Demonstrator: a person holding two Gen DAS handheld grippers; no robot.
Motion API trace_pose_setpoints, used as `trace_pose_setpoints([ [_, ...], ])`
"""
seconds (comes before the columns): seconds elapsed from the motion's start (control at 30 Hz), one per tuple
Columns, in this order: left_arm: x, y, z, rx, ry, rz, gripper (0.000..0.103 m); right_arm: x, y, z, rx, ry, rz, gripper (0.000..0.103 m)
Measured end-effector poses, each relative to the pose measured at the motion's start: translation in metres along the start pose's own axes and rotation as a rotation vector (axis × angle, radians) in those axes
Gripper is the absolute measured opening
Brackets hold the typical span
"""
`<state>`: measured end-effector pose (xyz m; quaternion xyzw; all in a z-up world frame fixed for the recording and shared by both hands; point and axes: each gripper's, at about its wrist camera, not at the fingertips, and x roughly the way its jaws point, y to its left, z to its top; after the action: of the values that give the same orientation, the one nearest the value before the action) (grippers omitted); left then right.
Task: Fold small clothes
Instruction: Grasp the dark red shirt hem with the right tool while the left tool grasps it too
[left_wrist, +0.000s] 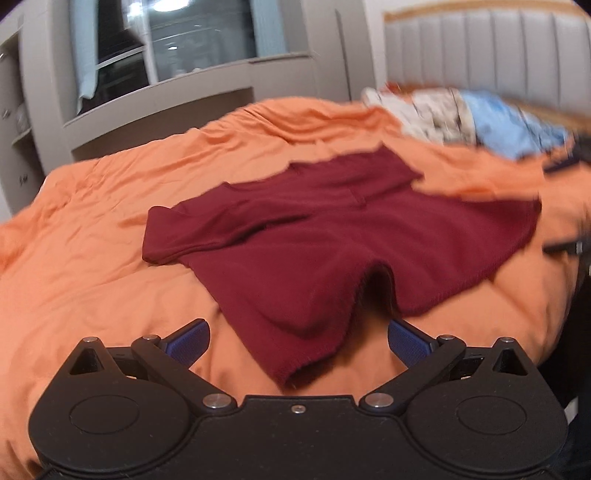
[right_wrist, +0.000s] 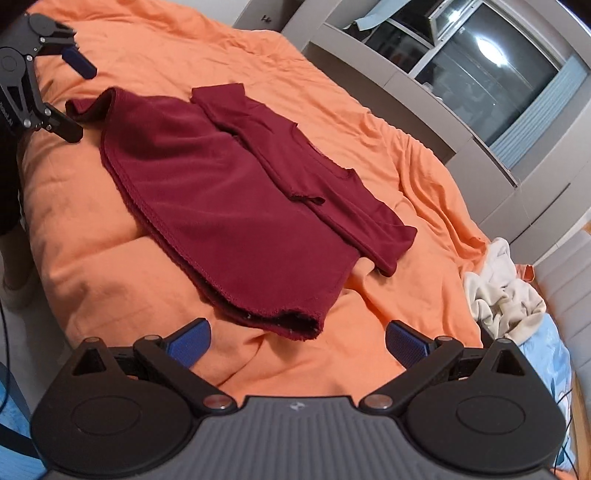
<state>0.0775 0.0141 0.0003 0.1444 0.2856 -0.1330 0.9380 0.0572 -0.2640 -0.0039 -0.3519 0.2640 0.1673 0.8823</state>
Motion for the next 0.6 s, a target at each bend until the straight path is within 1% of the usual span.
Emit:
trace_pose_setpoints([
  [0.07,0.006,-0.007,0.000,0.043,0.026,0.032,0.102,0.004,0.004,-0.001,-0.034,-0.006,-0.011,0.102],
  [0.13,0.010,-0.010,0.001,0.063,0.035,0.051,0.102,0.006,0.008,-0.001,-0.063,-0.018,-0.039,0.102],
  [0.2,0.012,-0.011,0.002,0.069,0.034,0.056,0.102,0.010,0.009,-0.001,-0.095,-0.034,-0.064,0.098],
  [0.27,0.012,-0.010,0.003,0.073,0.027,0.070,0.102,0.012,0.010,-0.001,-0.134,-0.048,-0.070,0.088],
  [0.3,0.012,-0.010,0.003,0.079,0.022,0.079,0.101,0.012,0.013,-0.002,-0.153,-0.050,-0.069,0.086],
  [0.37,0.012,-0.009,0.004,0.092,0.006,0.103,0.095,0.012,0.017,-0.004,-0.192,-0.058,-0.059,0.076],
  [0.4,0.011,-0.009,0.005,0.101,0.001,0.115,0.089,0.011,0.020,-0.005,-0.213,-0.063,-0.056,0.072],
  [0.43,0.011,-0.010,0.005,0.111,-0.003,0.123,0.084,0.011,0.022,-0.006,-0.236,-0.068,-0.052,0.064],
  [0.47,0.009,-0.010,0.005,0.125,-0.011,0.124,0.082,0.011,0.025,-0.007,-0.259,-0.071,-0.049,0.053],
  [0.5,0.008,-0.011,0.005,0.141,-0.018,0.119,0.077,0.011,0.028,-0.008,-0.276,-0.071,-0.049,0.048],
  [0.53,0.007,-0.012,0.004,0.160,-0.024,0.112,0.071,0.012,0.029,-0.009,-0.288,-0.071,-0.051,0.040],
  [0.57,0.006,-0.014,0.003,0.180,-0.029,0.103,0.068,0.012,0.031,-0.009,-0.292,-0.075,-0.054,0.028],
  [0.6,0.005,-0.016,0.002,0.198,-0.031,0.096,0.063,0.012,0.030,-0.009,-0.289,-0.080,-0.061,0.023],
])
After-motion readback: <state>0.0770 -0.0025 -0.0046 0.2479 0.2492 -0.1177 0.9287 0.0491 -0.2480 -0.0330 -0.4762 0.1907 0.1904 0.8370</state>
